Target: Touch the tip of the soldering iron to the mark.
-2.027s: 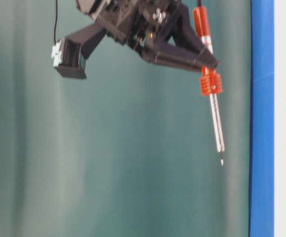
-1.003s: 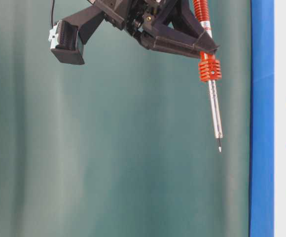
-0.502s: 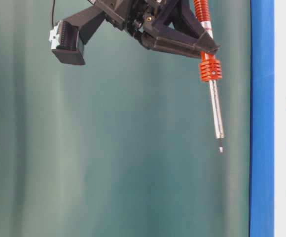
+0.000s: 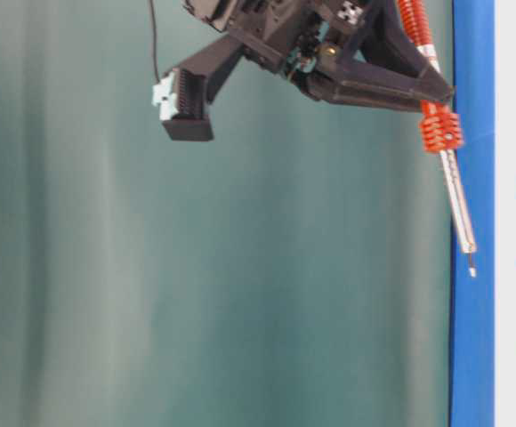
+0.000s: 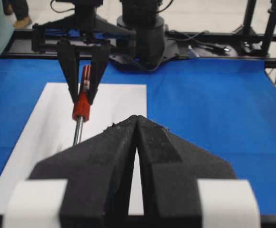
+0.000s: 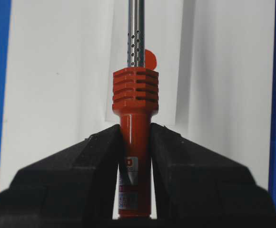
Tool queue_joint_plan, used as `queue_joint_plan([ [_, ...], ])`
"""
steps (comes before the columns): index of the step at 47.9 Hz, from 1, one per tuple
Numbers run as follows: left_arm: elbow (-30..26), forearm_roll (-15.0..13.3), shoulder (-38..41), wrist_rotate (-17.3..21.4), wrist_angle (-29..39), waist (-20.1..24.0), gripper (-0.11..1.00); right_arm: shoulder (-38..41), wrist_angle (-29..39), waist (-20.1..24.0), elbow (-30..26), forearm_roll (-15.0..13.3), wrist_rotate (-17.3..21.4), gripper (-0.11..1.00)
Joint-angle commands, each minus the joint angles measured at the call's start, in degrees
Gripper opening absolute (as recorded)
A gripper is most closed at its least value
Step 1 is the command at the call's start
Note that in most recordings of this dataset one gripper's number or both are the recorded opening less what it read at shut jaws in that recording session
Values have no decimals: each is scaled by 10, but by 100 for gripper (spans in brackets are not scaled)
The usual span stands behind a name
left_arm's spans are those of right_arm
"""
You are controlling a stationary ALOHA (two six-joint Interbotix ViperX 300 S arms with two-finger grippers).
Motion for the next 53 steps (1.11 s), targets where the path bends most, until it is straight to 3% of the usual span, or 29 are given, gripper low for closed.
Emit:
queue_joint_plan([
  [1, -7, 0, 2, -1, -6, -1, 0, 6, -11, 0, -8, -1, 1, 6],
  [53, -7, 1, 3, 0, -9, -1, 0, 50, -23, -14, -1, 0, -1, 6],
])
